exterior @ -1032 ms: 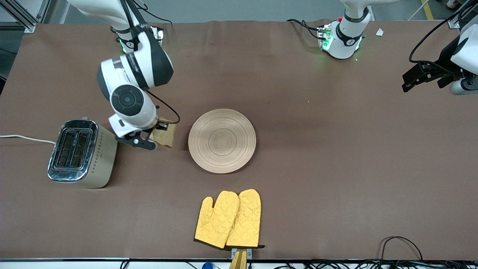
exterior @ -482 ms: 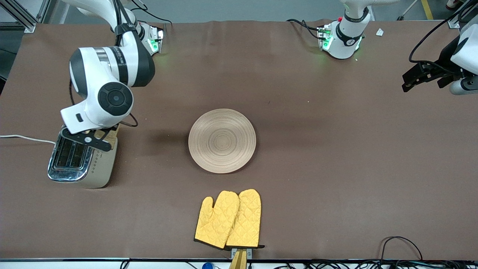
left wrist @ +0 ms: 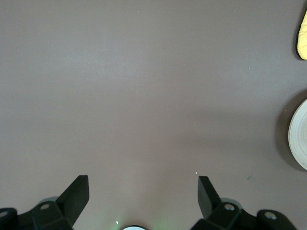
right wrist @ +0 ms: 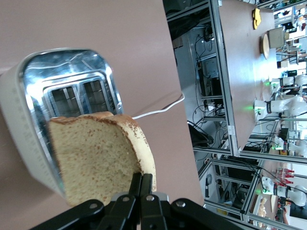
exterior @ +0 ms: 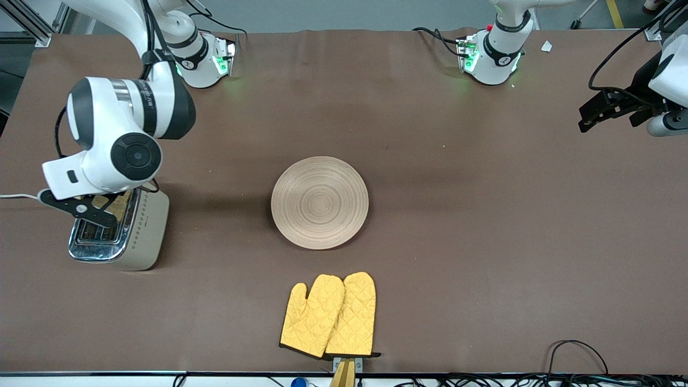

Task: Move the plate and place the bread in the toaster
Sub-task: 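Lower the bread upright into a toaster slot with the right gripper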

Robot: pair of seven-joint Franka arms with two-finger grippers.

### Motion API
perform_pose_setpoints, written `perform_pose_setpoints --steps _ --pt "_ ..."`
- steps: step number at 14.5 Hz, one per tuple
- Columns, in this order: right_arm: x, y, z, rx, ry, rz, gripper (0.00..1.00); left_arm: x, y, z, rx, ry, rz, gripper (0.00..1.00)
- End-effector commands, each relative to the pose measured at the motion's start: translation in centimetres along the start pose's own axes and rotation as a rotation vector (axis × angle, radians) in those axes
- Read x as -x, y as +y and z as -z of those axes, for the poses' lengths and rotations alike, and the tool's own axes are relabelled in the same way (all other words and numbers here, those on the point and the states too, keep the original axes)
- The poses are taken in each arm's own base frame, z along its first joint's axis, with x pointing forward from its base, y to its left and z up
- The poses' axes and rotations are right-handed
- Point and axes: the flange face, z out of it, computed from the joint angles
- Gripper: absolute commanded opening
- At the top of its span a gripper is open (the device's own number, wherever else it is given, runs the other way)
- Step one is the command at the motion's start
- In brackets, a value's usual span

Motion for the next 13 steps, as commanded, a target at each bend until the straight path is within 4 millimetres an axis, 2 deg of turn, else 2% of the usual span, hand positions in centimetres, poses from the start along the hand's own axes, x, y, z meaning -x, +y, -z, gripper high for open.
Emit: perform_pose_setpoints --steps 1,5,13 --pt "-0.8 1.1 -1.1 0.019 0.013 0.016 0.0 0.6 -0.1 0.3 -0.003 0.001 -0.011 1.0" --pt "-1.7 1.0 -3.6 0.023 0.034 0.023 0.0 0.7 -0.1 0.4 -0.003 0.002 -0.013 1.0" --pt "-2.0 -0.2 -4.0 0.029 0.072 0.043 0.0 0.6 -0.2 0.3 -0.003 -0.001 -0.011 1.0"
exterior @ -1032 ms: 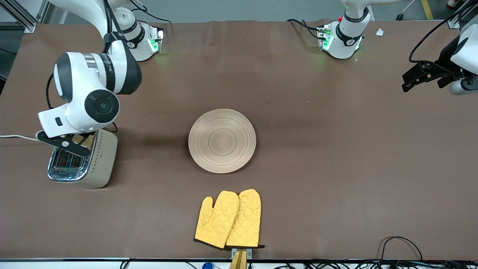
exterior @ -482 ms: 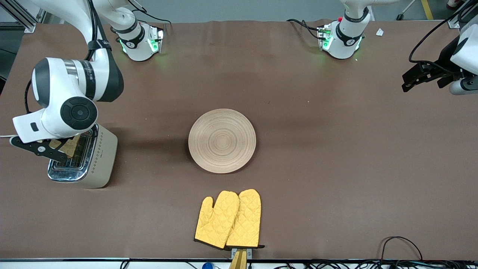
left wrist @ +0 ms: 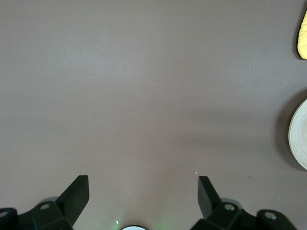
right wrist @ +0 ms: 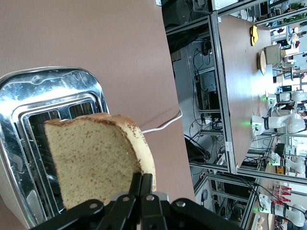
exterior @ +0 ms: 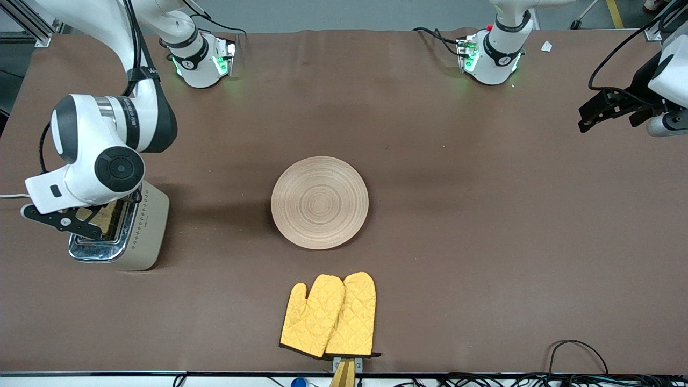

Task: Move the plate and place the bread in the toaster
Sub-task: 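Lower the bread upright into a toaster slot with the right gripper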

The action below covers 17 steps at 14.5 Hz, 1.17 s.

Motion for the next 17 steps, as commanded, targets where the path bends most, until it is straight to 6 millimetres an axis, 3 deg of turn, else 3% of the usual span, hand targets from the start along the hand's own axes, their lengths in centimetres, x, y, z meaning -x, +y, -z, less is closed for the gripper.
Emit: perform_pose_setpoints --steps 1,14,17 --pt "0.0 -0.2 -0.2 0.019 0.017 0.018 0.0 0.6 -0.2 0.2 -0.003 -0.001 -0.011 1.0" --pt "-0.7 -3.0 -1.7 0.009 0.031 0.047 0.0 0.5 -0.2 0.1 -0.003 -0.002 -0.01 1.0" --pt "-0.6 -4.9 -2.7 -0.004 0.034 0.066 0.0 0.5 -0.2 0.1 -0.003 -0.002 -0.01 1.0"
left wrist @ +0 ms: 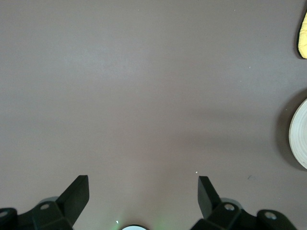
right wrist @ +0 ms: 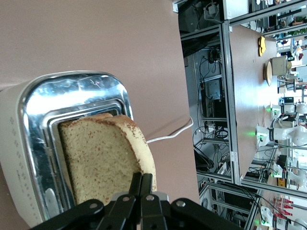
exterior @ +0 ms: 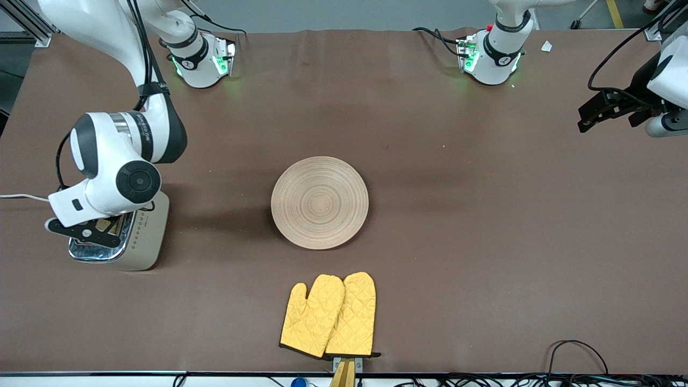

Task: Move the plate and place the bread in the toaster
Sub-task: 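Lower the bread upright into a toaster slot with the right gripper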

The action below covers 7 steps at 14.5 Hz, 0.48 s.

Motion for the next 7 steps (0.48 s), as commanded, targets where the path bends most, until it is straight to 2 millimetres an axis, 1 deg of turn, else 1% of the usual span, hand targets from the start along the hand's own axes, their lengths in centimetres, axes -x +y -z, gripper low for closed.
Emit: perform_pose_setpoints --steps 1,3,5,6,7 --pt "0.0 -1.7 -1.5 0.001 0.008 0.025 0.0 0.5 -0.2 0.2 -0.002 0.001 -0.01 1.0" --pt "0.0 -2.4 -2.6 -0.016 0.018 0.037 0.0 0.5 -0.2 0.3 -0.002 0.002 -0.01 1.0" --pt "-0.2 -2.3 -3.7 -0.031 0.012 0.032 0.0 0.5 -0.2 0.3 -0.002 0.002 -0.01 1.0" --pt "-0.2 -2.6 -3.9 -0.044 -0.003 0.028 0.03 0.5 -0.2 0.4 -0.002 0.004 -0.01 1.0" --pt "-0.3 -2.3 -4.3 -0.071 -0.026 0.015 0.19 0.5 -0.2 0.4 -0.002 0.004 -0.01 1.0"
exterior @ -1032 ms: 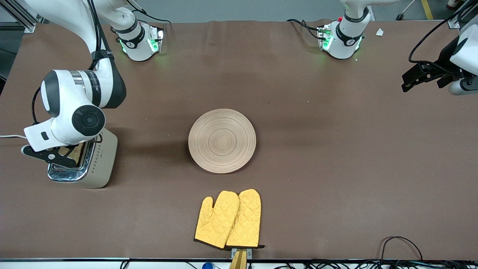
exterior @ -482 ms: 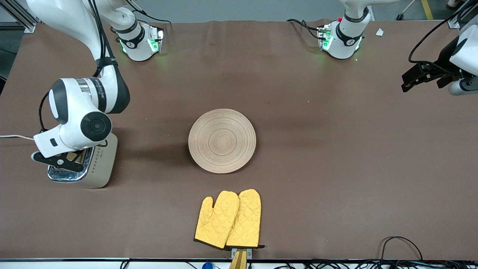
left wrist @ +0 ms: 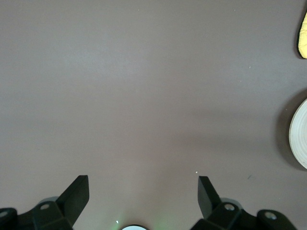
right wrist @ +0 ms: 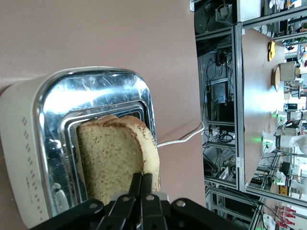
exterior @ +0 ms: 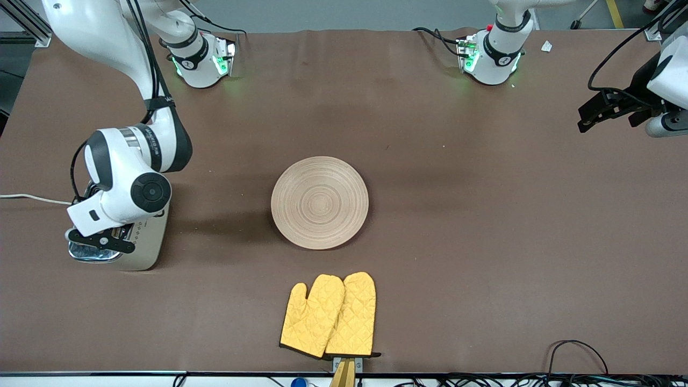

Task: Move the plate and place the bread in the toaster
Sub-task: 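Open the right gripper to release the bread in the slot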

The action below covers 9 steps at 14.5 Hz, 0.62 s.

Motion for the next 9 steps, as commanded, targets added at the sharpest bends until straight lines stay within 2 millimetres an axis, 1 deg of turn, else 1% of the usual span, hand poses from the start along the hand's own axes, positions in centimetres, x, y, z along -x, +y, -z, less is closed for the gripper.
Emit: perform_pose_setpoints --steps 1,2,3,4,5,6,7,9 --pt "-0.3 0.7 -1.4 -0.088 -0.043 -0.041 0.45 0.5 -0.3 0.5 -0.002 0.005 -0.008 1.0" --pt "-0.6 1.0 -0.8 -0.135 -0.059 -0.063 0.72 0.5 -0.3 0.5 -0.001 0.005 -0.009 1.0" --pt "-0.9 1.4 -0.1 -0.17 -0.072 -0.075 0.84 0.5 -0.3 0.6 -0.001 0.007 -0.009 1.0" --pt "-0.9 1.5 0.5 -0.202 -0.084 -0.086 0.92 0.5 -0.2 0.6 -0.001 0.007 -0.011 1.0" --pt "-0.9 1.5 1.1 -0.222 -0.095 -0.092 0.98 0.5 -0.2 0.6 -0.001 0.008 -0.011 1.0" --pt "-1.0 1.7 1.9 -0.233 -0.093 -0.098 1.0 0.5 -0.2 0.6 -0.002 0.009 -0.011 1.0" --pt "-1.0 1.9 2.8 -0.241 -0.095 -0.102 1.0 0.5 -0.2 0.6 -0.001 0.008 -0.011 1.0" --pt "-1.2 2.8 5.3 -0.301 -0.102 -0.128 1.0 0.5 -0.2 0.6 -0.002 0.009 -0.011 1.0"
